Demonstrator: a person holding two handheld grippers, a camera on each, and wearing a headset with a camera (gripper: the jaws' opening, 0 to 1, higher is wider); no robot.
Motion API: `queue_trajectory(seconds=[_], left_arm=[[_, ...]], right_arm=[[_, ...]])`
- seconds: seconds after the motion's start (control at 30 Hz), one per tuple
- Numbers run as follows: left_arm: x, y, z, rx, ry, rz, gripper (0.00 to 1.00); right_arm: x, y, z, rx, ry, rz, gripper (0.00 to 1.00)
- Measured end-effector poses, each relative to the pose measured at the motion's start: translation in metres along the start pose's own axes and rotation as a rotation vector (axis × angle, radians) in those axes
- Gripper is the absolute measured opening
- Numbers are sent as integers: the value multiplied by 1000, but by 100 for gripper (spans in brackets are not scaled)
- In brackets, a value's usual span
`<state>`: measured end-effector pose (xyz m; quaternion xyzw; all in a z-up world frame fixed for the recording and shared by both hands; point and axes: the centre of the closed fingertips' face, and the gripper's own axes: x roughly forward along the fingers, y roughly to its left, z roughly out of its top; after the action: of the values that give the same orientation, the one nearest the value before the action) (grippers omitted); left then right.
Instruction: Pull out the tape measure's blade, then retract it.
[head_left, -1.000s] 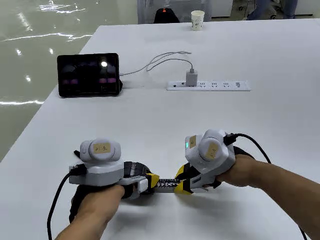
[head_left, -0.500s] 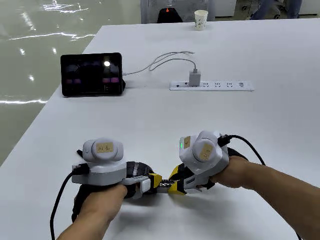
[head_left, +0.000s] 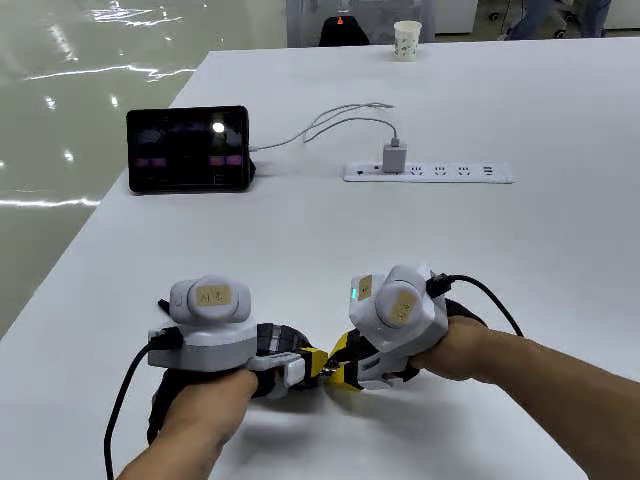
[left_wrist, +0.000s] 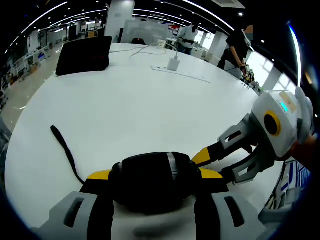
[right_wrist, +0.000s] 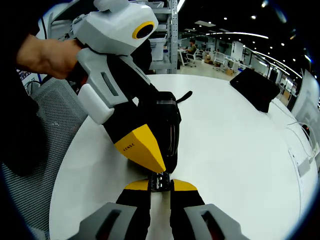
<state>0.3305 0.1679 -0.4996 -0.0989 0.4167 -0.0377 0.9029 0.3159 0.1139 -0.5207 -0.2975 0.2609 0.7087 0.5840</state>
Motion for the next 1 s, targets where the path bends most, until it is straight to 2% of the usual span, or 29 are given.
queue_trajectory(seconds=[1.0], left_arm=[[-1,-1,-1,-3,0,-9,61]], right_arm=[[5,1,5,-4,-4,-10,12]])
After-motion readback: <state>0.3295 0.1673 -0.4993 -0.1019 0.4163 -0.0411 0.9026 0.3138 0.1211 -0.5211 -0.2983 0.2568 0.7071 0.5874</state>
